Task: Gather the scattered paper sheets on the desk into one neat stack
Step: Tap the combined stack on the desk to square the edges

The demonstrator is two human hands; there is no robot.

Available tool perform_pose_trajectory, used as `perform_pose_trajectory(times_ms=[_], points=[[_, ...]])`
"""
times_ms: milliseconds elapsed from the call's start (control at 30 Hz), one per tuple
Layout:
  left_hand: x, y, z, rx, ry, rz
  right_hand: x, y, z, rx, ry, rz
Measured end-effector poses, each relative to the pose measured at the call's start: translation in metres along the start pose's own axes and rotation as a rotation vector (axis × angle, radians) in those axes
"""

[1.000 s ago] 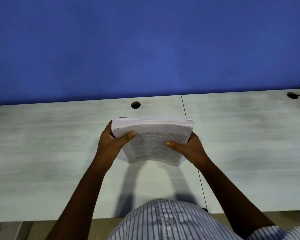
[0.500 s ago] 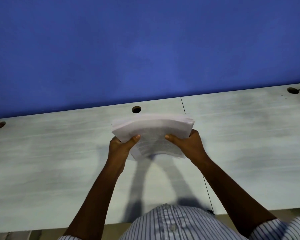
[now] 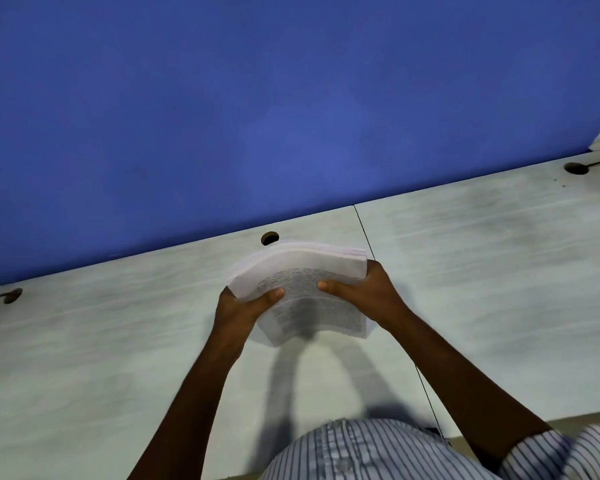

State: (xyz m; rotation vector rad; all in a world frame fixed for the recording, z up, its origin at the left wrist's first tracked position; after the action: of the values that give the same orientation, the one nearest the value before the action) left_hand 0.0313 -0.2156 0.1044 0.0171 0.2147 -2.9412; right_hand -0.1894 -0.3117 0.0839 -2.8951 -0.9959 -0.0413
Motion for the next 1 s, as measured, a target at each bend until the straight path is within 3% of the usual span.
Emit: perform_pose_trajectory(times_ms=[567, 800, 1000], points=[[0.004, -0.005, -0.005, -0.02, -0.002, -0.027, -0.002, -0.003, 0.002, 0.005, -0.018, 0.009], [0.004, -0.002, -0.025, -0.152, -0.018, 0.092, -0.004, -0.003, 0.031, 0.115, -0.005, 0.014], [0.008, 0.006, -0.012, -0.09, -0.089, 0.116, -0.017, -0.003, 0.005, 0.053, -0.006, 0.057]])
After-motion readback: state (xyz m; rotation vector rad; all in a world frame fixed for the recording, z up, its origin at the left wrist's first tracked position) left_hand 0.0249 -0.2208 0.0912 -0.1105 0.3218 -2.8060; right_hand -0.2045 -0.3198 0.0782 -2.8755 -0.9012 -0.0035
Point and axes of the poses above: each hand's wrist, its own y-axis towards the middle knuckle, its own x-axis out of the palm, z = x × y, the point moved 5 cm from there along y, towards the middle knuckle, and after that the axes turned 15 degrees about -z, right-handed, at the moved point
